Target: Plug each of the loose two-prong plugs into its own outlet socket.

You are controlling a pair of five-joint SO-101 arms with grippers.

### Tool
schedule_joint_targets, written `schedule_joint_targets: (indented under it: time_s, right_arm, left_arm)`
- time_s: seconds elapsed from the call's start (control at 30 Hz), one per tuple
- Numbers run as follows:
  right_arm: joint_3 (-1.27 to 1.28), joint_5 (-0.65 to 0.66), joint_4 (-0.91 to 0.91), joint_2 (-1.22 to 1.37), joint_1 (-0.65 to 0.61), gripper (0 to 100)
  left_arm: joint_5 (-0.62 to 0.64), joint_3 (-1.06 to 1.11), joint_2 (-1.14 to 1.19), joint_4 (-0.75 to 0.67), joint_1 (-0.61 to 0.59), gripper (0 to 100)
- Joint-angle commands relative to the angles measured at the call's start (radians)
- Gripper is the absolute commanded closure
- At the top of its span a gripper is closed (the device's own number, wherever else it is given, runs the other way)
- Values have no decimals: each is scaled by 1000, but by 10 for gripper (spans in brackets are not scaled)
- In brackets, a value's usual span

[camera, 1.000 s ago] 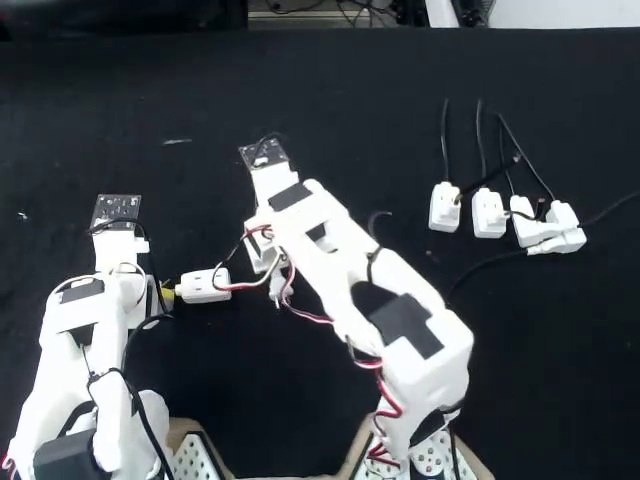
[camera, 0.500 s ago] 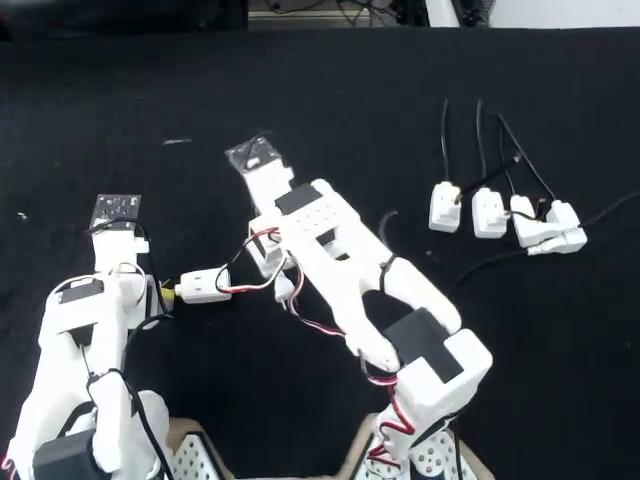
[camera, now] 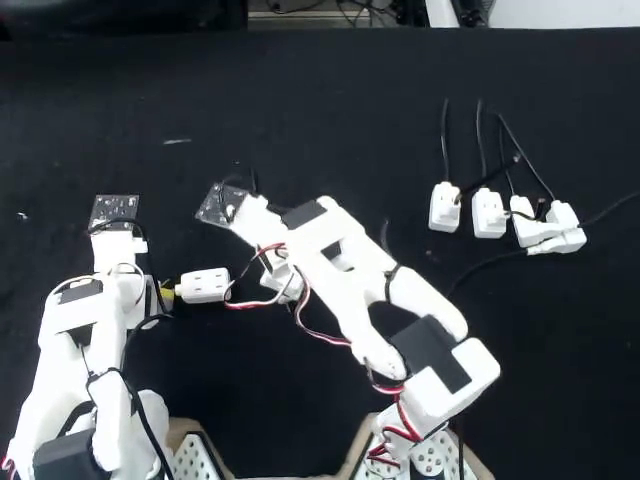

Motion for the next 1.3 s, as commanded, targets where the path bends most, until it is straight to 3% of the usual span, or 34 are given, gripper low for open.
schedule_joint_targets:
  time_s: [0.0, 0.3, 0.63, 0.8, 1.07, 1.2, 1.27]
  right_arm:
    - [47, 29, -8, -85, -35, 864]
    - [211, -17, -55, -348, -35, 864]
    - [217, 213, -66, -202, 74, 864]
    - [226, 226, -57, -166, -66, 864]
    - [239, 104, -31, -228, -236, 864]
    - [312, 127, -91, -257, -242, 864]
    - [360, 213, -130, -265, -236, 864]
  left_arm:
    - [12, 13, -2, -15, -16, 741]
    - [12, 13, -2, -15, -16, 741]
    - [12, 13, -2, -15, -16, 741]
    - [12, 13, -2, -15, -16, 741]
    - [12, 13, -2, -15, -16, 741]
    - [12, 13, -2, -15, -16, 741]
    - [12, 13, -2, -15, -16, 741]
